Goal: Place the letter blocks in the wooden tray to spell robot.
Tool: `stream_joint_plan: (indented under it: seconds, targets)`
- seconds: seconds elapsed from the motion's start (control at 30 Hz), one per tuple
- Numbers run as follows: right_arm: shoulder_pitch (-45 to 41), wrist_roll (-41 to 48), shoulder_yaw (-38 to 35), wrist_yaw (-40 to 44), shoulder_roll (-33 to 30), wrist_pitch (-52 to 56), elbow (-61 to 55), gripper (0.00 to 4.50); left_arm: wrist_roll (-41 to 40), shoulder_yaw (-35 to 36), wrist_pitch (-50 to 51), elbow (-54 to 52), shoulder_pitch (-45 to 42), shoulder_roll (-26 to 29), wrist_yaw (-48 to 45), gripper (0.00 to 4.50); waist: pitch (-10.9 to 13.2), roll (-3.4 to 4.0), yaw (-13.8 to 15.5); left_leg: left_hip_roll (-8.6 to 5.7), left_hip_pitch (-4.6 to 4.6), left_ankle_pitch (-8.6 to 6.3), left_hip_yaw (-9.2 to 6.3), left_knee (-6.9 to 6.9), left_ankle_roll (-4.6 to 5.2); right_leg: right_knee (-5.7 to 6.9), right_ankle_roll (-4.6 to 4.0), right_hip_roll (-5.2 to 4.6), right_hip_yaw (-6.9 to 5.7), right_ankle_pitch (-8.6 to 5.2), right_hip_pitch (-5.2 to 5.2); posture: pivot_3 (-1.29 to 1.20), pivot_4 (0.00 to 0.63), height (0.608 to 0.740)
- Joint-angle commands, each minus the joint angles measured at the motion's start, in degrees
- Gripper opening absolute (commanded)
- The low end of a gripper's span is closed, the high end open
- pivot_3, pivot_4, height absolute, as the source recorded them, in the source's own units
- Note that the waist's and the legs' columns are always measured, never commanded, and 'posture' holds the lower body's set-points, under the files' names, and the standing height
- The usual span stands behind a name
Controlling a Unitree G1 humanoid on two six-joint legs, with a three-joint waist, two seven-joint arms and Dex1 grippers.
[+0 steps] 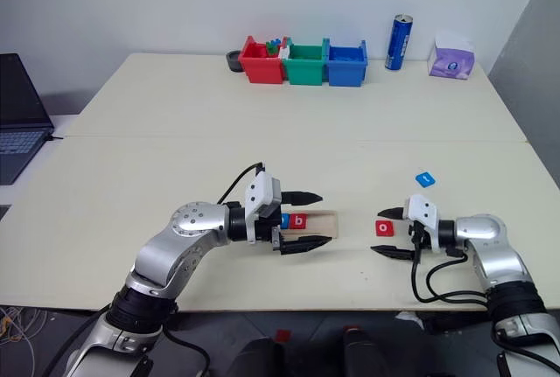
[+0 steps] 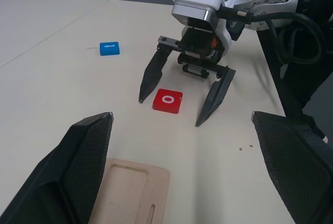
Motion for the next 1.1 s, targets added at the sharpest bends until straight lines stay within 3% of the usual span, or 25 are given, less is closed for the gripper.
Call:
stream_joint_plan:
  seconds: [0.03,0.1,0.33,0.57,0.7,0.9,1.1]
  targets:
    - [-1.2,-0.67,-0.82,0.48,-1.14,-0.64,1.44,4.29,-1.2,0.42,-0.69,-1.01,-1.49,-0.17,-0.98,4.5,0.0,0.0,0.0,0.0,0.0,0.0,0.0,0.0,0.0,0.0,0.0,0.0,0.0,0.0,0.0,0.0,0.15,0.74]
    - [-1.77,-0.81,-0.81,0.65,-1.16,-0.98,2.44,3.92,-1.3,0.46,-0.66,-0.91,-1.65,-0.16,-1.5,4.5,0.0,0.0,0.0,0.0,0.0,0.0,0.01,0.0,0.0,0.01,0.0,0.0,0.0,0.0,0.0,0.0,0.15,0.74]
    - [-3.19,-1.01,-0.72,1.08,-1.3,-1.62,4.6,1.44,-2.2,0.89,0.19,-1.68,-1.22,0.38,-2.49,4.5,0.0,0.0,-0.01,0.01,0.01,0.0,0.0,0.01,0.0,0.01,0.0,0.0,0.0,0.0,0.0,0.0,0.15,0.74]
    - [-4.13,-0.85,-1.08,0.13,-0.79,-0.61,2.67,1.45,-3.09,1.45,0.25,-1.41,-1.27,1.43,-3.19,4.5,0.0,0.0,-0.01,0.02,0.01,0.0,0.0,0.02,0.0,0.02,0.0,-0.01,0.01,0.0,0.0,0.0,0.15,0.74]
    - [-4.61,2.11,-0.73,-2.12,2.2,5.97,-5.94,1.45,-5.89,8.01,1.59,2.03,-4.27,4.15,-2.95,4.5,0.0,0.0,-0.27,0.03,0.03,0.0,-0.01,0.01,0.0,0.05,-0.01,0.02,0.01,0.0,-0.01,0.0,0.15,0.74]
    - [-5.87,-1.31,6.55,-7.77,9.2,16.46,-17.16,1.45,-10.02,16.63,2.98,3.95,-2.52,15.28,-9.24,4.5,0.02,0.01,-0.86,0.18,0.1,0.0,-0.11,-0.1,-0.01,0.1,-0.09,0.17,-0.07,0.01,-0.06,0.0,0.15,0.74]
    - [-9.53,-4.76,11.59,-11.64,14.52,20.55,-16.11,1.45,-7.84,17.13,-1.74,2.03,4.82,21.93,-14.18,4.5,0.06,0.02,-0.01,0.13,-0.04,0.0,-0.02,-0.08,-0.02,-0.02,-0.08,-0.07,-0.05,-0.01,-0.12,0.0,0.15,0.74]
